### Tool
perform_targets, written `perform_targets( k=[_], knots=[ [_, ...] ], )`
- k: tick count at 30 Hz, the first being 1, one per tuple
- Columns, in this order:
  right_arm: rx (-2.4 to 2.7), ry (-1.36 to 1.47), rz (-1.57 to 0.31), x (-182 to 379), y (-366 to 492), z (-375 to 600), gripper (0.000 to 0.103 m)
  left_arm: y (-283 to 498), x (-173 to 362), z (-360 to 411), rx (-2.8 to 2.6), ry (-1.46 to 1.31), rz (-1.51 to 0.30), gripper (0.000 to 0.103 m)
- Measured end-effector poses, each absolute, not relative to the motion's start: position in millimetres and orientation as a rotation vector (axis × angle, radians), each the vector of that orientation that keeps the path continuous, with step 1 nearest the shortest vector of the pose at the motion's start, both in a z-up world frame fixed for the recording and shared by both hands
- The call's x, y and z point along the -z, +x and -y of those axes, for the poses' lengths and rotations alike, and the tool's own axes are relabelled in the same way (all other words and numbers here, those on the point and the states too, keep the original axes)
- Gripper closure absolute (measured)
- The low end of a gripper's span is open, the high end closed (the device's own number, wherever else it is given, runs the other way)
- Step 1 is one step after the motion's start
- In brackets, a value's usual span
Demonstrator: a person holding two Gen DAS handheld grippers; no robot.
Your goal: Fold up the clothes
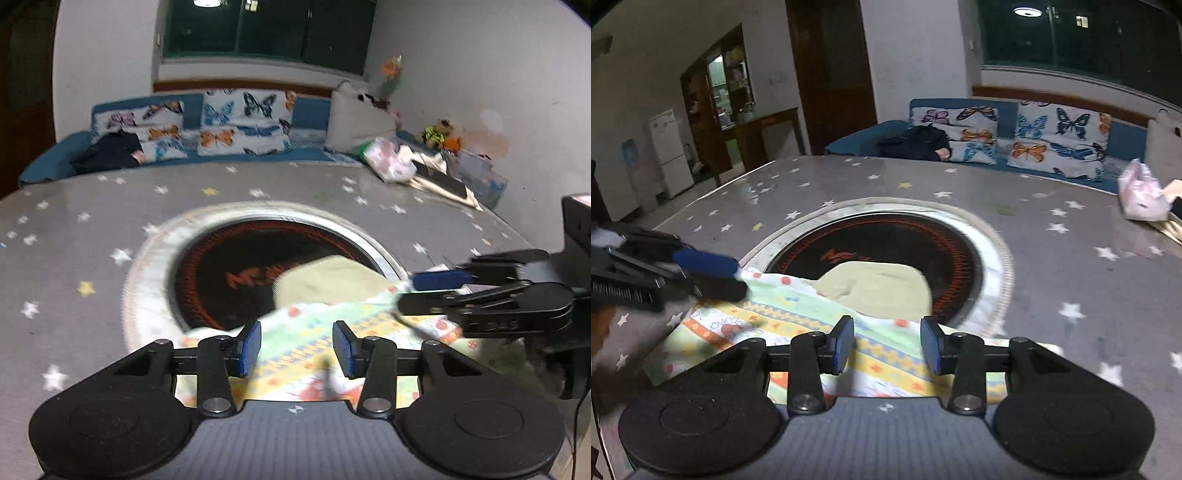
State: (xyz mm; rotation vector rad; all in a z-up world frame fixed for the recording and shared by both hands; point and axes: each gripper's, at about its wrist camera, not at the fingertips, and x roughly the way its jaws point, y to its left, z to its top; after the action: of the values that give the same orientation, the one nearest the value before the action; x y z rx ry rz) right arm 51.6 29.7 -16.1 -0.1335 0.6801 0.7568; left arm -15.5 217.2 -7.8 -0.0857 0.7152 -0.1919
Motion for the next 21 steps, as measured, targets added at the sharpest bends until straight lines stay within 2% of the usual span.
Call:
perform_targets(
  k=[3, 6, 8, 21],
  knots=[
    [-0.758, -0.146, -0.701, 24.0, 54.9, -40.8, 0.061, -5.4, 19.8, -214.5, 0.182, -0.101, -0.744, 0.057],
    [-0.742, -0.161, -0.709, 28.0, 58.0, -43.8, 0.054, 3.4, 28.7, -219.4, 0.157, -0.124, -0.767, 0.057],
    [-0.733, -0.161, -0.708, 27.0, 58.0, -42.7, 0.054, 2.5, 29.8, -222.6, 0.152, -0.148, -0.769, 0.057],
    [-0.865, -0.279, -0.630, 14.8, -8.2, -36.2, 0.046, -56.8, 17.7, -187.7, 0.186, -0.050, -0.703, 0.050]
  ],
)
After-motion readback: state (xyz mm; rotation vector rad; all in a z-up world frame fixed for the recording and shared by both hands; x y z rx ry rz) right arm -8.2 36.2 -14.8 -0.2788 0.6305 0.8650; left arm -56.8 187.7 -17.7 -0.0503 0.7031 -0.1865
